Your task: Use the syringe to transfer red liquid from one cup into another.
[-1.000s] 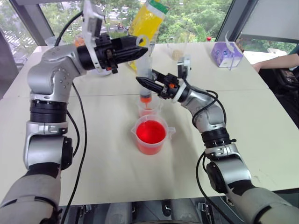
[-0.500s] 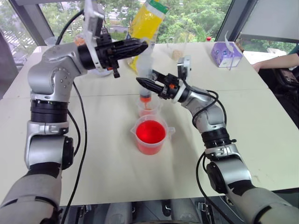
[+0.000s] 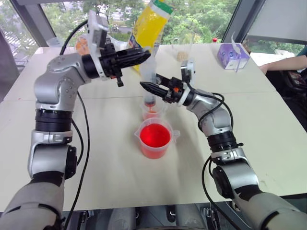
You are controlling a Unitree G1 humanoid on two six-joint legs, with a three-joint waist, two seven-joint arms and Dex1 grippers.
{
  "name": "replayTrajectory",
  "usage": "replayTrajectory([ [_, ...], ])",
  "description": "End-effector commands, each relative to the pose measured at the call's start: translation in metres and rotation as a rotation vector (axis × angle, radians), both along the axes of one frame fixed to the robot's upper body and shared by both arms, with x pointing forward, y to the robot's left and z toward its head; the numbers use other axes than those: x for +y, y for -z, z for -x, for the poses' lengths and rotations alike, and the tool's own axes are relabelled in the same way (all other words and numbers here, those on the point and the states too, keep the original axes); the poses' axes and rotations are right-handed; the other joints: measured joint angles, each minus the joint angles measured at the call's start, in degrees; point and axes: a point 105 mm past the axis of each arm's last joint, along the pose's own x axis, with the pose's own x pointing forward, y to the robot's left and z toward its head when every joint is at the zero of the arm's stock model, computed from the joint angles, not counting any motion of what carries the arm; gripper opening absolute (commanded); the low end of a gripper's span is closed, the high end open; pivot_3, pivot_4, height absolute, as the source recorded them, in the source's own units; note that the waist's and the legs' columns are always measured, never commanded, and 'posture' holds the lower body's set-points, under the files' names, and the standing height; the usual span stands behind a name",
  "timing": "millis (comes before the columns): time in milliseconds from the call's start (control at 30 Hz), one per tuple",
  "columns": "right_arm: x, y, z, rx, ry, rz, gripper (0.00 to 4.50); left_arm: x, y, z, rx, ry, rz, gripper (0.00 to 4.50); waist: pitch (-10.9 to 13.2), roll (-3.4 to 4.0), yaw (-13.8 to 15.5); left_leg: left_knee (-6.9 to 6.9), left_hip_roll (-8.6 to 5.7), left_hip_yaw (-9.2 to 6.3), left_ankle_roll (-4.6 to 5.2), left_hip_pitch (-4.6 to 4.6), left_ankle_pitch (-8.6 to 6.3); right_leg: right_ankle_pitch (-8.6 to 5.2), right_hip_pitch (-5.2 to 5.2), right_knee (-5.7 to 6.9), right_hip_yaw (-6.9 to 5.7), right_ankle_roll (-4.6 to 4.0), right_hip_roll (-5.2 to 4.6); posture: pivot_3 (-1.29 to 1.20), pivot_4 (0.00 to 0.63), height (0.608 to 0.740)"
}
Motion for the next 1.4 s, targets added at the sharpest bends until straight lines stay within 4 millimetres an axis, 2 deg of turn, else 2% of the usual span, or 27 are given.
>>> replayTrajectory([
  [33, -0.007, -0.06, 0.01, -0.176, -0.001, -0.106, 1.48, -0.006, 0.021, -0.001, 0.038, 0.0, -0.064, 0.04, 0.0, 0.0, 0.02, 0.0, 0.01, 0.0, 0.0, 0.0, 0.0, 0.0, 0.0, 0.0, 0.0, 0.0, 0.0, 0.0, 0.15, 0.74],
  [367, -0.011, -0.074, 0.009, -0.197, 0.007, -0.124, 1.48, -0.008, 0.03, 0.0, 0.047, -0.002, -0.08, 0.04, 0.0, 0.0, 0.0, 0.0, 0.0, 0.0, 0.0, 0.0, 0.0, 0.0, 0.0, 0.0, 0.0, 0.0, 0.0, 0.0, 0.15, 0.74],
  [600, -0.006, -0.058, 0.01, -0.156, -0.019, -0.083, 1.48, -0.005, 0.012, 0.0, 0.04, -0.005, -0.032, 0.04, 0.0, 0.0, 0.01, 0.0, 0.0, 0.0, 0.0, 0.0, 0.0, 0.0, 0.0, 0.0, 0.0, 0.0, 0.0, 0.0, 0.15, 0.74],
  [700, -0.003, -0.049, 0.014, -0.139, -0.043, -0.061, 1.48, -0.002, 0.006, 0.0, 0.058, -0.007, -0.008, 1.2, 0.0, 0.0, 0.03, 0.0, 0.0, 0.0, 0.0, 0.0, 0.0, 0.0, 0.0, 0.0, 0.0, 0.0, 0.0, 0.0, 0.15, 0.74],
  [833, -0.001, -0.042, 0.015, -0.118, -0.055, -0.049, 1.48, 0.002, 0.001, 0.0, 0.051, -0.021, 0.007, 3.31, 0.0, 0.0, 0.01, 0.0, 0.0, -0.01, 0.0, 0.0, 0.0, 0.0, 0.0, 0.0, 0.0, 0.0, 0.0, 0.0, 0.15, 0.74],
  [900, 0.0, -0.036, 0.016, -0.099, -0.063, -0.041, 1.48, 0.009, -0.009, -0.002, 0.027, -0.049, 0.038, 4.36, 0.0, 0.0, 0.0, 0.0, 0.0, -0.01, 0.0, 0.0, 0.0, 0.0, 0.0, 0.0, -0.01, 0.0, 0.01, 0.0, 0.15, 0.74],
  [1000, 0.002, -0.031, 0.016, -0.085, -0.064, -0.035, 1.48, 0.019, -0.019, 0.003, 0.022, -0.05, 0.08, 4.48, 0.0, 0.0, -0.07, 0.0, 0.0, -0.01, 0.0, 0.0, 0.0, 0.0, 0.0, 0.0, 0.0, 0.0, 0.0, 0.0, 0.15, 0.74],
  [1200, 0.001, -0.027, 0.014, -0.071, -0.053, -0.037, 1.48, 0.041, -0.022, 0.016, 0.017, -0.075, 0.059, 4.48, 0.0, 0.0, -0.21, -0.01, 0.04, -0.01, 0.0, 0.0, 0.0, 0.0, 0.0, 0.0, 0.0, 0.0, 0.0, 0.0, 0.15, 0.74],
  [1300, -0.002, -0.036, 0.012, -0.064, -0.04, -0.068, 1.48, 0.048, -0.02, 0.025, 0.029, -0.077, 0.053, 4.48, 0.0, 0.01, -0.19, -0.01, 0.08, -0.02, 0.0, 0.0, 0.0, 0.0, 0.0, 0.0, 0.0, 0.0, -0.01, 0.0, 0.15, 0.74],
  [1400, -0.01, -0.053, 0.013, -0.078, -0.024, -0.09, 1.48, 0.051, -0.012, 0.035, 0.043, -0.075, 0.023, 4.48, 0.0, 0.01, 0.17, -0.01, 0.07, -0.03, 0.0, 0.01, 0.0, 0.0, 0.01, 0.01, 0.0, 0.0, -0.07, 0.0, 0.15, 0.74],
])
